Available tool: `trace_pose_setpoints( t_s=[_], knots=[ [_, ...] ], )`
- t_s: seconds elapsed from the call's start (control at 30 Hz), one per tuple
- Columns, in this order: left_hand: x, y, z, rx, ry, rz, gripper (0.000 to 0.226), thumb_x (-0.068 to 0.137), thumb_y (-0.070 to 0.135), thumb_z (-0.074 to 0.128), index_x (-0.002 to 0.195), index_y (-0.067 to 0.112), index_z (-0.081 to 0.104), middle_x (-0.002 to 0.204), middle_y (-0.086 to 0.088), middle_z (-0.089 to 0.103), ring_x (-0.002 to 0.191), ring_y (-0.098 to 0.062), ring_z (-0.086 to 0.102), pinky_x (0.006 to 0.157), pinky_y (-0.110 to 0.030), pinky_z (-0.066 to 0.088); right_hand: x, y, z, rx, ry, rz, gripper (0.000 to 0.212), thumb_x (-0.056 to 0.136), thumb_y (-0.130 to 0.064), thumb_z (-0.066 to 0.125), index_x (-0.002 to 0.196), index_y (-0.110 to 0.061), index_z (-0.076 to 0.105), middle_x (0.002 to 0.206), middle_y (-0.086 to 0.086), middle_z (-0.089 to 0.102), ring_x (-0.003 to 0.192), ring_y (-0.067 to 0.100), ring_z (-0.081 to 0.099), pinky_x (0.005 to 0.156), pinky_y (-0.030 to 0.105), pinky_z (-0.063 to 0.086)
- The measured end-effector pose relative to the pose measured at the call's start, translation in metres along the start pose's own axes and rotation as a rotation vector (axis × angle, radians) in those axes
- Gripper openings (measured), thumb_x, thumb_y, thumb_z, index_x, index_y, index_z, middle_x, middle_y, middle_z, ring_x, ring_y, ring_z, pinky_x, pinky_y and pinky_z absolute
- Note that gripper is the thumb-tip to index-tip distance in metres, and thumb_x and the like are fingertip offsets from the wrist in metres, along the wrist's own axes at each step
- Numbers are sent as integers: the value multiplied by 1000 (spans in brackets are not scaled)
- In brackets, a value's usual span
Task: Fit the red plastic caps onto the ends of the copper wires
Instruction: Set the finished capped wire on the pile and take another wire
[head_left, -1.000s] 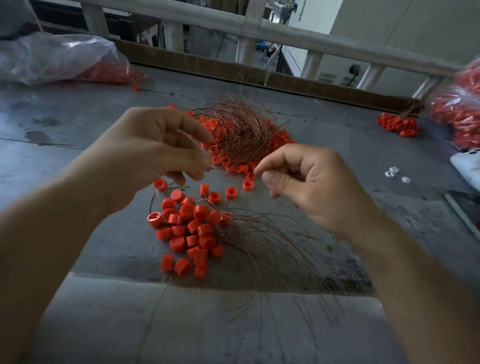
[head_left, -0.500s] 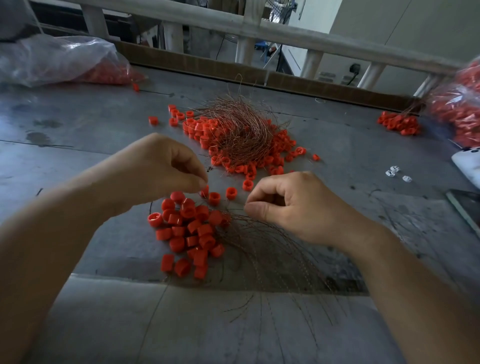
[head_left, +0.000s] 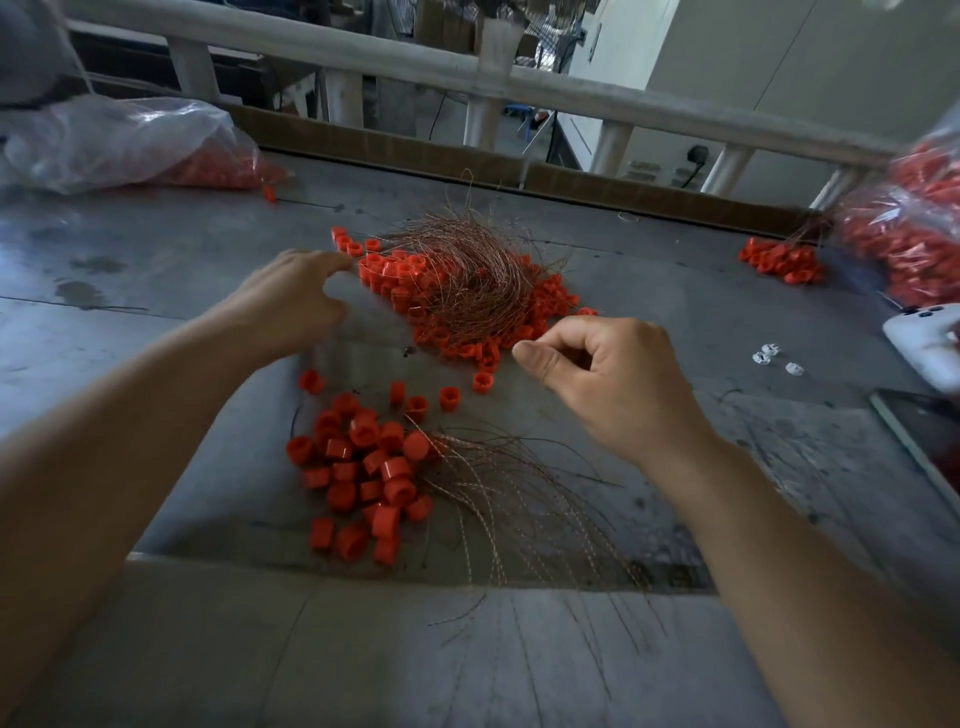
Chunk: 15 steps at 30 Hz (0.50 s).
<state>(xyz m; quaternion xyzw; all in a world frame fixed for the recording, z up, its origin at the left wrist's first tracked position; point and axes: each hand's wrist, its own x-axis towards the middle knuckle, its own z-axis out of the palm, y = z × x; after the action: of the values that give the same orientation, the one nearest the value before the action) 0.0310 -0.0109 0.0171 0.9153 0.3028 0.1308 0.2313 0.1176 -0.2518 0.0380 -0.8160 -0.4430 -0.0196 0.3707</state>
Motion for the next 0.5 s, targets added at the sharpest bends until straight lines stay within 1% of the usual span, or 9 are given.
trace_pose_setpoints(
  t_s=[0.07, 0.13, 0.17, 0.2, 0.23, 0.27, 0.3, 0.37, 0.5],
  knots=[
    [10, 2, 1, -9, -13, 5, 59, 87, 3, 51, 141, 24, 36, 144, -11, 36, 114, -35, 48, 87, -37, 42, 1, 2, -1, -15, 42, 17, 23, 82, -37, 61, 64, -24, 62, 55, 1, 61, 46, 10, 48, 45, 18, 37],
    [19, 3, 2, -33, -22, 14, 62, 88, 1, 47, 143, 27, 31, 146, -9, 33, 98, -34, 54, 65, -37, 48, 2, 4, -3, -27, 67, 36, 25, 83, -37, 61, 64, -21, 62, 49, -1, 57, 41, 8, 44, 41, 16, 32],
    [23, 4, 2, -38, -26, 29, 64, 88, -1, 45, 143, 28, 28, 148, -7, 30, 104, -32, 52, 61, -34, 46, 2, 5, -3, -26, 74, 45, 26, 83, -37, 61, 63, -20, 62, 45, -4, 52, 40, 7, 43, 40, 15, 30],
    [26, 4, 3, -34, -27, 56, 66, 88, -4, 43, 144, 28, 27, 150, -5, 28, 118, -29, 45, 66, -33, 45, 2, 6, -3, -24, 76, 51, 27, 83, -36, 62, 62, -20, 62, 43, -7, 48, 39, 6, 43, 40, 14, 29],
    [29, 5, 4, -16, -29, 88, 68, 86, -7, 41, 144, 25, 27, 151, -5, 27, 129, -27, 37, 78, -35, 44, 3, 7, -3, -24, 76, 56, 27, 83, -36, 62, 62, -19, 62, 42, -8, 46, 39, 6, 43, 40, 14, 29],
    [31, 6, 5, 8, -37, 119, 68, 85, -11, 40, 143, 23, 30, 150, -6, 28, 133, -25, 32, 91, -35, 39, 3, 9, -2, -28, 73, 61, 28, 83, -36, 61, 62, -19, 62, 42, -8, 45, 39, 7, 42, 40, 14, 29],
    [32, 7, 6, 26, -50, 138, 67, 85, -13, 39, 142, 23, 33, 149, -8, 31, 131, -25, 33, 98, -32, 33, 3, 9, -2, -33, 68, 64, 28, 84, -37, 61, 62, -20, 61, 41, -8, 45, 38, 7, 41, 39, 15, 29],
    [32, 7, 10, 37, -72, 134, 63, 86, -10, 41, 136, 29, 42, 144, -10, 39, 120, -27, 44, 94, -30, 35, 3, 11, -1, -37, 61, 61, 27, 84, -37, 61, 61, -22, 59, 42, -8, 46, 39, 7, 41, 39, 15, 30],
    [23, 5, 12, 68, 10, 167, 48, 85, 1, 59, 125, 26, 57, 130, -8, 55, 116, -29, 51, 92, -28, 37, 3, 12, 1, -45, 41, 57, 27, 84, -37, 60, 63, -20, 62, 50, 3, 58, 38, 8, 41, 40, 16, 33]
  ],
)
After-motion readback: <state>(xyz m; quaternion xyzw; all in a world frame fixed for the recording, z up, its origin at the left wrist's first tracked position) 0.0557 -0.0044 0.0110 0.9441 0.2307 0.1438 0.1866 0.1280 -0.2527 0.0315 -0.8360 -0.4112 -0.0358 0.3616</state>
